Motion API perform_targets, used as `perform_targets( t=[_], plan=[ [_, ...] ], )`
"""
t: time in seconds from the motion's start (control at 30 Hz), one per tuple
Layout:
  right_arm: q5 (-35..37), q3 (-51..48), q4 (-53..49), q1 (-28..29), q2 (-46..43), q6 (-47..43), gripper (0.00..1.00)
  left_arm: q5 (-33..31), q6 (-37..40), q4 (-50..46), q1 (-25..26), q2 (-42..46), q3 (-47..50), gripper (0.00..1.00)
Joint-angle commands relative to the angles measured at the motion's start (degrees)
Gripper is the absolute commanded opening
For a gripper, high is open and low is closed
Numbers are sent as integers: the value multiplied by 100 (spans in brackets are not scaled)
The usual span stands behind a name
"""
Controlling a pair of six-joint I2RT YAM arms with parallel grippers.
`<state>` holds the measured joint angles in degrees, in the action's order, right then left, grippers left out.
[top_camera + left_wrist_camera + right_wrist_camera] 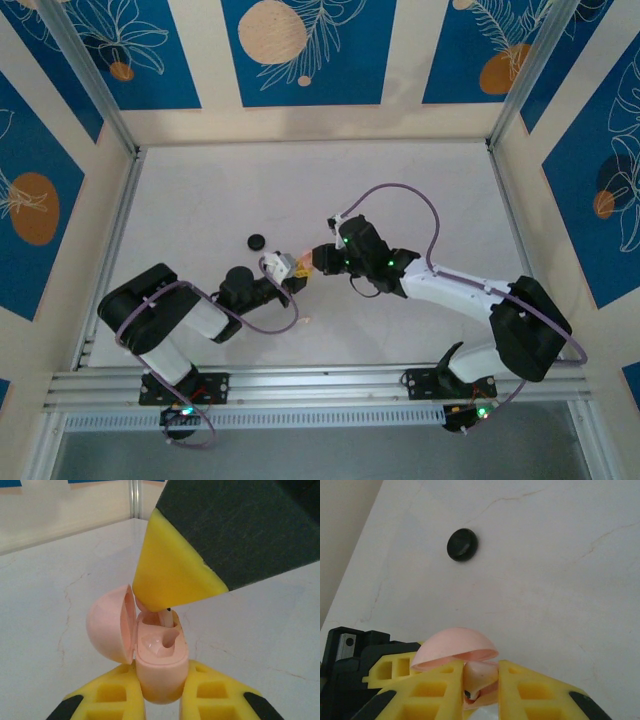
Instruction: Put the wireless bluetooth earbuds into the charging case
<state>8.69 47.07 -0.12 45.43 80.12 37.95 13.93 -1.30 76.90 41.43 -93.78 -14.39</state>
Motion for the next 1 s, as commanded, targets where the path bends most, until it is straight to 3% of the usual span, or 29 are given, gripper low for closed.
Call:
perform_targets(
  t=[0.0,0.13,0.5,0.7,0.97],
  plan=[
    [-166,184,-335,63,177,2,23,136,93,342,57,209,-2,9],
    [-106,177,-341,58,104,10,31,114,130,252,52,259,6,10],
    [31,102,-518,26,-575,-84,42,92,174,123,62,323,14,9],
    [-367,-48,-336,-166,-1016,-129,42,124,210,92,67,368,46,10],
    [-1429,30,-421,-693,-924,-228,32,478,467,-32,70,465,78,9]
  ],
)
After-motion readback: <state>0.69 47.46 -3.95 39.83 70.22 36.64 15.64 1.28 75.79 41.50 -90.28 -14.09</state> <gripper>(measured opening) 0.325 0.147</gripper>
